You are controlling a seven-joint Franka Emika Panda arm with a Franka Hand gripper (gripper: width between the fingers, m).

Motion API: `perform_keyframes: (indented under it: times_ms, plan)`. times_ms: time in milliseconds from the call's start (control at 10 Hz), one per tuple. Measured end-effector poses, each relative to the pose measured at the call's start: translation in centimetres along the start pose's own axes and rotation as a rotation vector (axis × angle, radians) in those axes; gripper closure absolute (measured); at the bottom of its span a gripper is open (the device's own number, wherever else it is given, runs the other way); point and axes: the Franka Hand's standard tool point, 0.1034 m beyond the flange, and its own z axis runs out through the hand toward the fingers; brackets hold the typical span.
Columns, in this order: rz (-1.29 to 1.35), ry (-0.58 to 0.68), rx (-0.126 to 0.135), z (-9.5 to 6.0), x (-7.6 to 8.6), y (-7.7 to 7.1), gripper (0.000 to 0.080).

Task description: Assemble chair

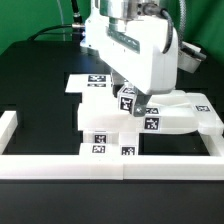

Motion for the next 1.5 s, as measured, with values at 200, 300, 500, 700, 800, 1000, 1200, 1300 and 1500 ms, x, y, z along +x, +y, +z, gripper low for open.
perform_keyframes:
  times_ms: [200, 300, 500, 700, 800, 1000, 1200, 1300, 1500]
  plan:
    - [-0.189, -0.005, -0.021, -0.2, 0.3, 0.0, 0.0150]
    - [-0.286, -0.004, -0.021, -0.3, 0.4, -0.1, 0.0150]
    - [-0.380, -0.004, -0.018, -0.2, 0.2, -0.2, 0.0150]
    - [-0.510, 0.001, -0.010, -0.3, -0.3, -0.5, 0.0150]
    - [-0.530, 0.005, -0.004, -0.4, -0.7, -0.7, 0.0150]
    - [-0.591, 0.021, 0.014, -0.4, -1.1, -1.0, 0.0150]
    - [-0.592, 0.021, 0.014, -0.2, -1.3, -0.8, 0.0150]
    - [-0.592, 0.021, 0.013, -0.1, -1.3, -0.8, 0.0150]
    - [-0.593, 0.021, 0.011, 0.0, -1.0, -0.6, 0.0247]
